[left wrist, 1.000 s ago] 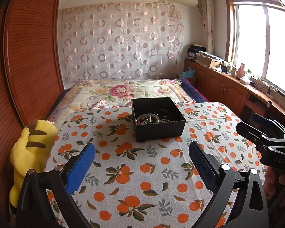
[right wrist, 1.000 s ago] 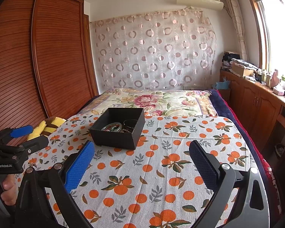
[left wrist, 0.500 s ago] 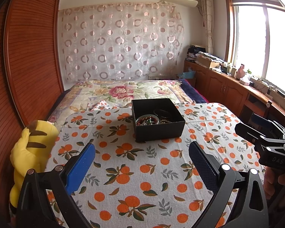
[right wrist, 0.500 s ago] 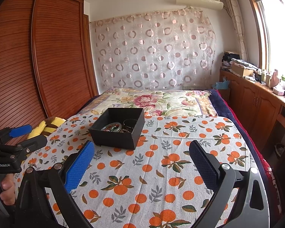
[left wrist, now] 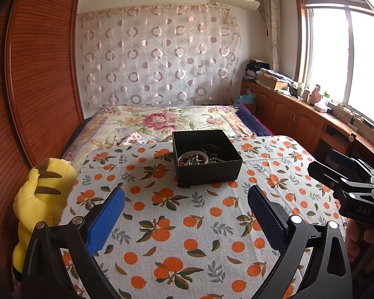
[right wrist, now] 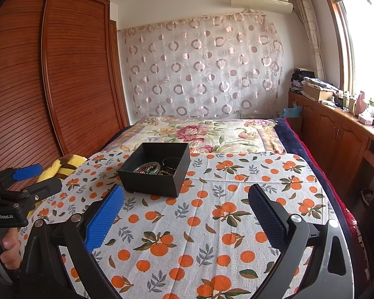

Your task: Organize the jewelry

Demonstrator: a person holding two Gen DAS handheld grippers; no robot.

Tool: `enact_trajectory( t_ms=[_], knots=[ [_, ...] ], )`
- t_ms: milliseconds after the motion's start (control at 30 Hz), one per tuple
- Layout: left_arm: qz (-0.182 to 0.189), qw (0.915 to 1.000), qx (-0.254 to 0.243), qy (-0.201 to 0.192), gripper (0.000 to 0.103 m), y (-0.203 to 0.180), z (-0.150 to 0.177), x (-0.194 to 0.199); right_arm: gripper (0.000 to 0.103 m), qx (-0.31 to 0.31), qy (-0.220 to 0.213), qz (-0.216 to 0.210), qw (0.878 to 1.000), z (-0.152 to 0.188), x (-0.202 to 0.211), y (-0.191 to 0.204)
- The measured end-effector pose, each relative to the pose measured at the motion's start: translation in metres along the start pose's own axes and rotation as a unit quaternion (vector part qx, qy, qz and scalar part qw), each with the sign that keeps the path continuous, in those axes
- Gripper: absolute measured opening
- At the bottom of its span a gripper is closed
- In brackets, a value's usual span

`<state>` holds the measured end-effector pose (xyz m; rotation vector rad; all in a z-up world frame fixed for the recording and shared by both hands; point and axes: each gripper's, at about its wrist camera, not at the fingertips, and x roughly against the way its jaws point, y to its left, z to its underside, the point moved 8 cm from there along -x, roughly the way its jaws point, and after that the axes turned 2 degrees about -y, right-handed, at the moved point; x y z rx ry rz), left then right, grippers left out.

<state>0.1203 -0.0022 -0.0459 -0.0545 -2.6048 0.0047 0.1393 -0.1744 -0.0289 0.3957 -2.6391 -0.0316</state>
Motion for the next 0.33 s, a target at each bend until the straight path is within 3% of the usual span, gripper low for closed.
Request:
enact_trajectory(
  t_ms=[333],
  knots=[
    [0.001,1.0,0.002,0.003,0.095,0.0003,-0.0014,-0.0002,0.1,0.0,0.0,0.0,1.0,0.0002,-0.0001,-0.0003]
  ],
)
